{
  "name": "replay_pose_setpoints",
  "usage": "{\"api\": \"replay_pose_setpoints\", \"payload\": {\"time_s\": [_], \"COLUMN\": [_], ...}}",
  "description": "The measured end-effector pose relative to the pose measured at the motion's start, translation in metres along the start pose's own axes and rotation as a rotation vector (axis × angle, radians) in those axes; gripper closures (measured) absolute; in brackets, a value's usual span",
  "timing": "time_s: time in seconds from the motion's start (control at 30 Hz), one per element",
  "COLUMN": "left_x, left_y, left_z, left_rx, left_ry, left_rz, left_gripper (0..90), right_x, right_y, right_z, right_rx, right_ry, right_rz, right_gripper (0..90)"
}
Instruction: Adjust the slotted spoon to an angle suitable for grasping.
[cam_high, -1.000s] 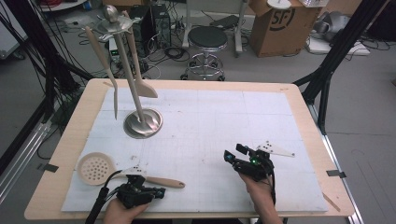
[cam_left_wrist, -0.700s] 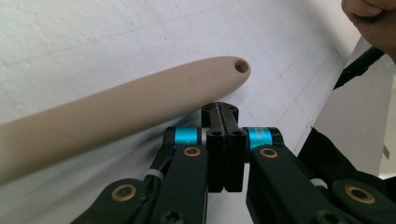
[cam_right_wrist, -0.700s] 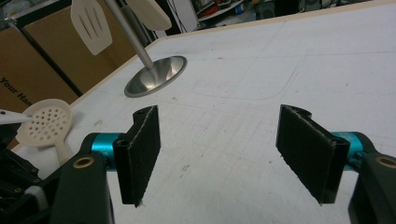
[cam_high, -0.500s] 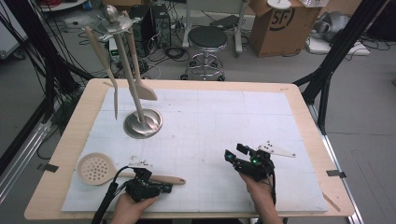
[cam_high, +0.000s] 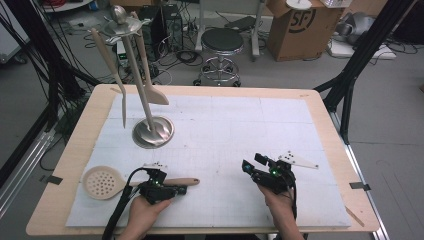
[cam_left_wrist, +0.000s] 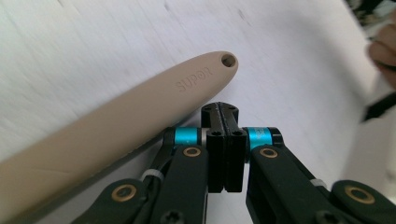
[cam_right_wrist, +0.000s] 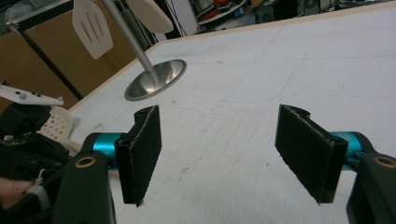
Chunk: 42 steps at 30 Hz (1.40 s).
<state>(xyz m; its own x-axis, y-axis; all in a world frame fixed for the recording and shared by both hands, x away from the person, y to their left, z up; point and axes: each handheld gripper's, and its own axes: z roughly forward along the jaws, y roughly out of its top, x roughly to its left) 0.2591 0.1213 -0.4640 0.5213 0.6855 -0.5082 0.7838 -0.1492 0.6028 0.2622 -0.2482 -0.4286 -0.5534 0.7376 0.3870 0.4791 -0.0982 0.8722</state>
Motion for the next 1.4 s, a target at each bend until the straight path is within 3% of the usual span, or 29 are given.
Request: {"api": "replay_pose_setpoints", "payload": {"time_s": [0.13, 0.77, 1.03, 1.17, 1.4], "left_x": [0.008, 0.021, 0.026, 0.033, 0.04], "left_y": [0.006, 0.036, 0.04, 0.044, 0.05], "left_z": [0.004, 0.017, 0.018, 0.018, 0.017], "left_rx": [-0.023, -0.082, -0.107, -0.137, -0.146], "left_ry": [-0.008, 0.133, 0.155, 0.183, 0.198], "left_rz": [-0.043, -0.056, -0.061, -0.081, -0.104], "left_gripper": [89.7, 89.8, 89.8, 89.8, 89.8], "right_x": [0.001, -0.001, 0.0, 0.0, -0.002], "right_y": [0.001, 0.001, 0.001, 0.001, 0.001], "right_z": [-0.001, -0.003, -0.003, -0.003, -0.003], "right_rx": [-0.005, -0.013, -0.011, -0.01, -0.011], "right_ry": [0.001, 0.001, 0.004, 0.002, 0.0], "right_rz": [0.002, 0.008, 0.007, 0.004, 0.006], "right_gripper": [31.3, 31.3, 31.3, 31.3, 31.3]}}
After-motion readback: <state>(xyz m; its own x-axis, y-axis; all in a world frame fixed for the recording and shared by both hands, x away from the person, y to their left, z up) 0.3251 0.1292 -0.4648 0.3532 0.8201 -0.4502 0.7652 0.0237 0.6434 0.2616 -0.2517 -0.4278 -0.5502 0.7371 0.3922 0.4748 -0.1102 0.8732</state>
